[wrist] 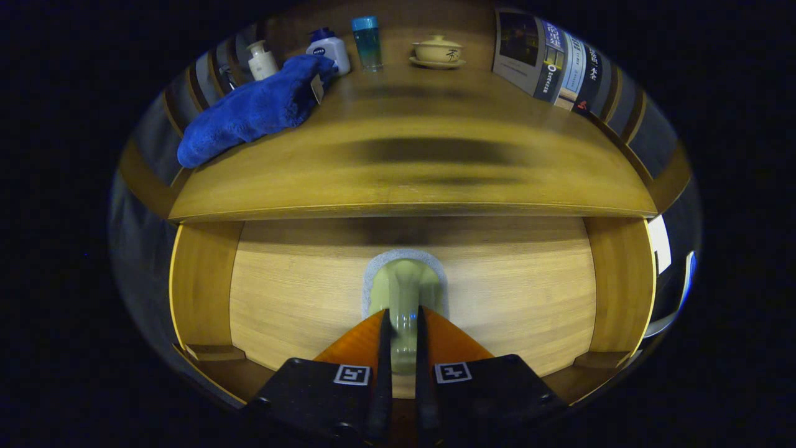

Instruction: Pull open the drawer, take out the items inside it, and place them on the countertop above the cabinet.

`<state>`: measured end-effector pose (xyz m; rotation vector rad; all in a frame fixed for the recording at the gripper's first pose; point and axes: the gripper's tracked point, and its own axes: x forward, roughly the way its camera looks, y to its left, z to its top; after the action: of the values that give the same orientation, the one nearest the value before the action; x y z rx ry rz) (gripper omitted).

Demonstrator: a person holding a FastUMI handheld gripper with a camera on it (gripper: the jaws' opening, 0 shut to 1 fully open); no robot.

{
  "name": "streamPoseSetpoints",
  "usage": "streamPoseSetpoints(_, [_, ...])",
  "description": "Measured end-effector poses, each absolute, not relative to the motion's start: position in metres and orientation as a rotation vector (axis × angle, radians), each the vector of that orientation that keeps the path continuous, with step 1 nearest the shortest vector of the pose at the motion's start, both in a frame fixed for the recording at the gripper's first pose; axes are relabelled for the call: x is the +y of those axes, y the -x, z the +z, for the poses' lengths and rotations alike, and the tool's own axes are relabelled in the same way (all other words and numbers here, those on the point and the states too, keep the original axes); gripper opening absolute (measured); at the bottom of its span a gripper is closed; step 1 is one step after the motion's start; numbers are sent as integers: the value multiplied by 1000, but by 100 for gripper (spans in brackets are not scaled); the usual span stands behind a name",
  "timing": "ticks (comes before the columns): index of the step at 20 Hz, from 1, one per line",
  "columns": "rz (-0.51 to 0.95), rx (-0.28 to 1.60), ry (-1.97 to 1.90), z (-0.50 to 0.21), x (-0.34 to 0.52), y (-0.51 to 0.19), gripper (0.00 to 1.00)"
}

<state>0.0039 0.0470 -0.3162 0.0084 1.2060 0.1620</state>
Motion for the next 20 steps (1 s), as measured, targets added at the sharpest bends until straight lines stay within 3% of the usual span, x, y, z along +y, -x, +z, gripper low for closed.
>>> streamPoseSetpoints(12, [204,1111,25,-227,40,20,24])
streamPoseSetpoints(20, [177,1031,59,-176,26,-10,24])
